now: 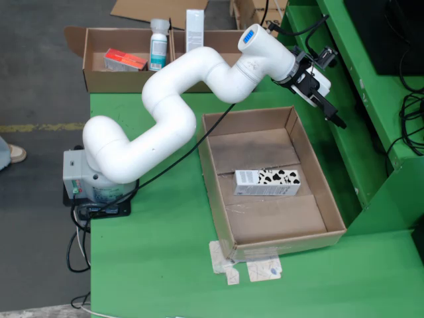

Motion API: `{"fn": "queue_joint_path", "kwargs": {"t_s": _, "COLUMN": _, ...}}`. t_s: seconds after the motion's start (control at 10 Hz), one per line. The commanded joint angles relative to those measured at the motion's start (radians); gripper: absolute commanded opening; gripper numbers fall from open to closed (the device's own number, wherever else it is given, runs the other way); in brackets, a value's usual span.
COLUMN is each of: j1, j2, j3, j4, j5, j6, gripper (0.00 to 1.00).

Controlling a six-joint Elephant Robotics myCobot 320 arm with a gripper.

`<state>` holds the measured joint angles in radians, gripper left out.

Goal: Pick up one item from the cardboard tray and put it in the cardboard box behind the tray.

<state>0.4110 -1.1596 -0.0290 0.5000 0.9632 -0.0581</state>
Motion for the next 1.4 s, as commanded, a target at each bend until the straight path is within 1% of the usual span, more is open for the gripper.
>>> {"fn": "queue_joint_path", "kwargs": {"t_s": 0.0, "j1": 0.006, "j2": 0.017, "j3": 0.029, "j4": 0.012, "j5": -0.010, "j6": 0.000, "gripper": 1.00}}
{"fn": "queue_joint_path", "kwargs": {"t_s": 0.4, "j1": -0.007, "j2": -0.036, "j3": 0.029, "j4": 0.012, "j5": -0.010, "j6": 0.001, "gripper": 1.00}}
{"fn": "queue_joint_path", "kwargs": {"t_s": 1.3, "j1": -0.015, "j2": -0.070, "j3": 0.029, "j4": 0.012, "j5": -0.010, "j6": -0.005, "gripper": 1.00}}
